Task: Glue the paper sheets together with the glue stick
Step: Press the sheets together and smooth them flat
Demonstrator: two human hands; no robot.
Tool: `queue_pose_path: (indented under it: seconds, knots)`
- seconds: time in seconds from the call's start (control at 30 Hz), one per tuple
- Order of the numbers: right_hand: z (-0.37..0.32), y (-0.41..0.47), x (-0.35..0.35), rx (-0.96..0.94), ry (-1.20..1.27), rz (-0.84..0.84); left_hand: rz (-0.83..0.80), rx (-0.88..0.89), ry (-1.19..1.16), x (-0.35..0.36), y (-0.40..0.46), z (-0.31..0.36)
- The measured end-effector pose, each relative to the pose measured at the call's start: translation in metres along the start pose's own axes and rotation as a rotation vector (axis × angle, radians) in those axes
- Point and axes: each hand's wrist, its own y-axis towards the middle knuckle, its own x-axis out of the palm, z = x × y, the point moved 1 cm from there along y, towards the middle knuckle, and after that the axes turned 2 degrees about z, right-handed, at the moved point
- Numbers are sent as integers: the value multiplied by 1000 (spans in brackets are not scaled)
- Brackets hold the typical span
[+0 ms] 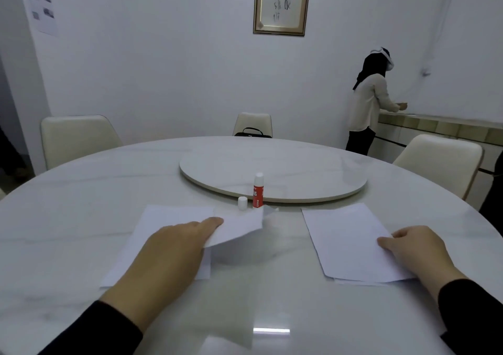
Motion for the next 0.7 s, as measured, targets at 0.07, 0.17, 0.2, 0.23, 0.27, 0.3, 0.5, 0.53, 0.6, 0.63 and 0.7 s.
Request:
queue_pose_path:
  seconds: [0.07,0.17,0.2,0.23,0.27,0.3,0.5,0.53,0.6,0.63,0.7]
  knots:
    - [-5,-5,4,-18,-35,5,-30,-35,-3,0,-2,-3]
    - [-13,-12,11,-39,-95,4,-107,0,-20,2,-8,2]
    - [-15,-14,13,-43,-112,9,-128,14,-33,3,-11,3]
    - [-17,-15,14,-46,-123,17,-151,25,-49,3,-13,5]
    - [-18,-16,16,-48,-128,26,-178,35,-64,5,-15,7]
    - [-19,-18,17,-46,-131,33,-211,41,-77,6,-17,8]
    - [-27,-29,18,-103,-352,47,-321,44,-105,7,-23,11]
    - [-29,-31,17,-114,-407,53,-314,49,-108,7,-23,11]
    - [-33,-34,16,-142,-574,85,-288,59,-116,6,-22,10]
    - [-36,-36,16,-171,-635,115,-276,61,-123,7,-21,9]
    - [-43,-40,15,-296,-610,153,-265,64,-156,9,-21,5]
